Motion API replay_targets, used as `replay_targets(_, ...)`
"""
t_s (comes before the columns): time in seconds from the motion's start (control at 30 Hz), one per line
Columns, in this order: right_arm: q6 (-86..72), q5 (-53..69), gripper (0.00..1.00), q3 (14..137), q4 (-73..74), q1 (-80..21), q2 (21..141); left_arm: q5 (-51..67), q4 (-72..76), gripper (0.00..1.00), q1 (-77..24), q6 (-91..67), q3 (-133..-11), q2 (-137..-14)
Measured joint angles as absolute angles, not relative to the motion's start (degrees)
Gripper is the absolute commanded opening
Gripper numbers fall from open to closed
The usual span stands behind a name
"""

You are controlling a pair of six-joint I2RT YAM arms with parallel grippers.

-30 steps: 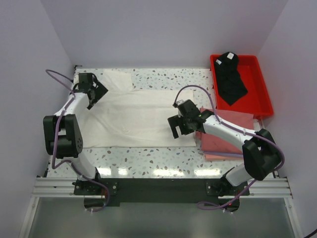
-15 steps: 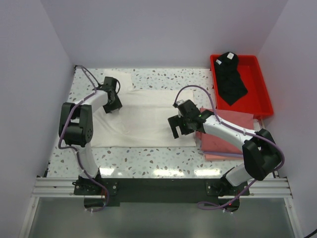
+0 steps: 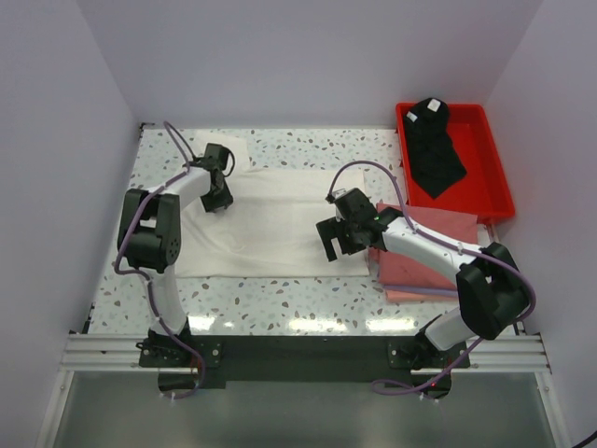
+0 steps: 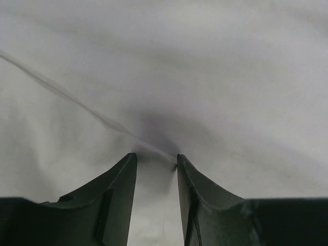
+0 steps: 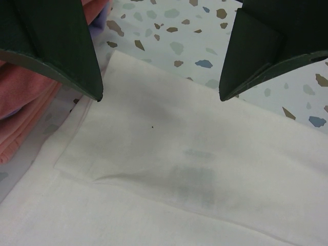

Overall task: Fold and stack the t-shirts
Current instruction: Fold the tshirt

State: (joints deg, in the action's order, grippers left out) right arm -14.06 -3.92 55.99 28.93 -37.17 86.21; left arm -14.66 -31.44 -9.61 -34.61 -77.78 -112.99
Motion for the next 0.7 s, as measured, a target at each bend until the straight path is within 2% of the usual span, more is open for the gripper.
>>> replay_targets(0.17,-14.1,-3.9,0.99,56.0,29.0,-37.2,86.2,-16.2,-32.6,0.35,-10.1,-34.3,-78.7,-113.8)
replay_targets(0.2,-14.1,-3.9,0.99,56.0,29.0,-37.2,86.2,-16.4,-32.7,0.28,-10.2,-34.2,-78.7,-113.8)
replay_targets(0.33,-14.1,-3.9,0.99,56.0,29.0,-37.2,86.2,-16.8,-32.8,0.17,-10.6,-33.8,-78.7,-113.9)
replay_targets(0.43,-14.1,-3.9,0.99,56.0,29.0,-37.2,86.2,-17.0,-33.0,0.0,-10.8,-33.6,-78.9,-113.9)
replay_targets(0.7,-14.1,-3.9,0.99,56.0,29.0,-37.1,86.2,-16.7,-32.8,0.0,-10.9,-32.9,-79.0,-113.9)
